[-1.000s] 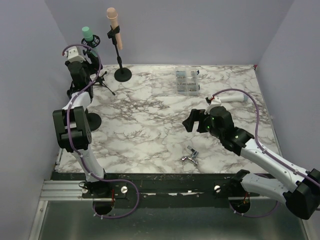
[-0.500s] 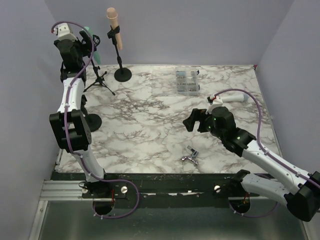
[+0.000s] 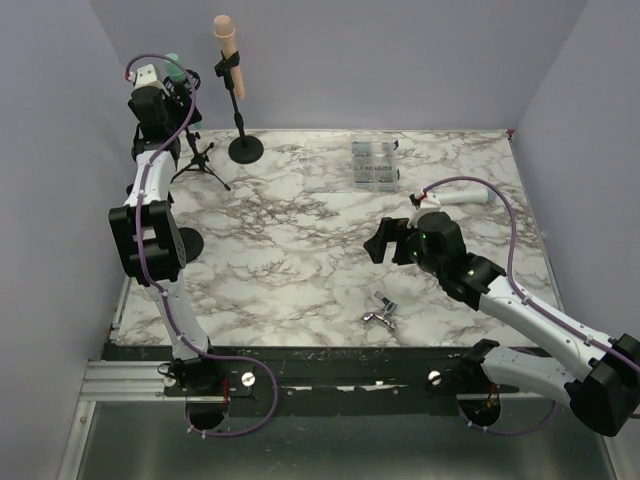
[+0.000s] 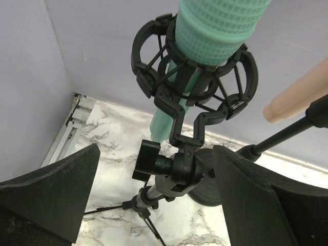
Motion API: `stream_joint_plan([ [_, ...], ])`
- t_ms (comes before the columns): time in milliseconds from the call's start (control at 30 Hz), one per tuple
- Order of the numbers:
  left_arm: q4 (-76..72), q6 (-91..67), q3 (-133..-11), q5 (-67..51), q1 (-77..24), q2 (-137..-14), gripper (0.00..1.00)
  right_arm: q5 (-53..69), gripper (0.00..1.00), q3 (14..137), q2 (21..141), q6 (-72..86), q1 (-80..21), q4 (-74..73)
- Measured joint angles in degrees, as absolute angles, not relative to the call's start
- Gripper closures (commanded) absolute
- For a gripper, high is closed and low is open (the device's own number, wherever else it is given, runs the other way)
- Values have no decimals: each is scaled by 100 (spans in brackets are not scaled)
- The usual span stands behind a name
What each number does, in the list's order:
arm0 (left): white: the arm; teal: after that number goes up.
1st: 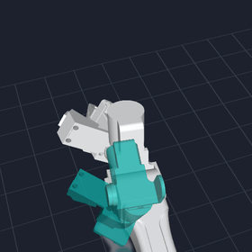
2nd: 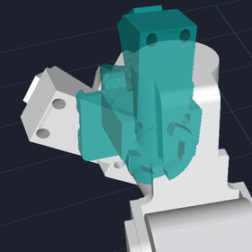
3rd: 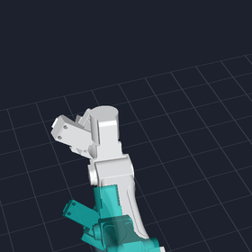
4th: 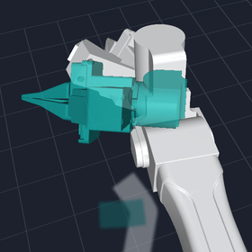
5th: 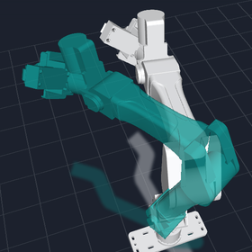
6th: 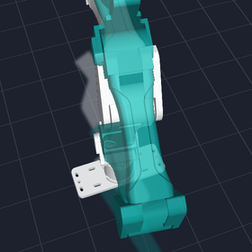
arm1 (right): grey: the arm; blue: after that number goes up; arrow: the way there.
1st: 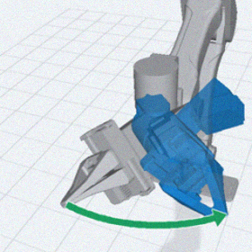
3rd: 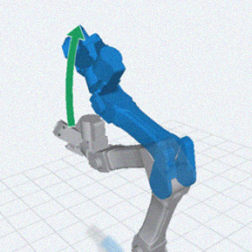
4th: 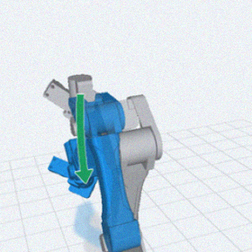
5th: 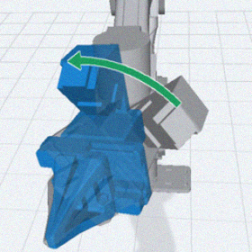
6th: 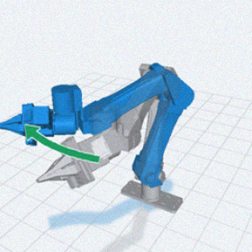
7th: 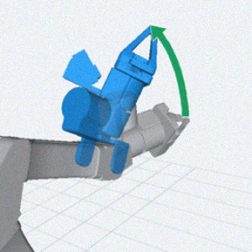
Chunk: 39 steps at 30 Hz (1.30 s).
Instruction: Remove the microphone from the stand
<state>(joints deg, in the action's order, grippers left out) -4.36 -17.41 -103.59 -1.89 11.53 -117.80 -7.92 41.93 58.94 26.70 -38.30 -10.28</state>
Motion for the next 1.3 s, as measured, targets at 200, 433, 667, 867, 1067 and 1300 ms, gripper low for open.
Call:
stream_joint_plan([
  [200,-375,-1601,-10359,-185,1153,-11885,40,-792,0,4193,5892,2641,-3830,-1028],
  [433,-429,-1389,-10361,-71,1081,-11883,76,-794,0,4193,5793,2644,-3830,-1033],
  [667,-392,-1323,-10121,30,1022,-11684,96,-794,0,4193,5583,2648,-3830,-1033],
  [867,-412,-1422,-9319,156,952,-11041,100,-792,0,4086,5391,2650,-3830,-1035],
  [1067,-478,-1531,-8394,346,718,-10285,100,-790,0,4021,5192,2652,-3830,-1055],
  [1300,-298,-1594,-7620,434,233,-9544,100,-786,0,4021,4976,2657,-3830,-1122],
])
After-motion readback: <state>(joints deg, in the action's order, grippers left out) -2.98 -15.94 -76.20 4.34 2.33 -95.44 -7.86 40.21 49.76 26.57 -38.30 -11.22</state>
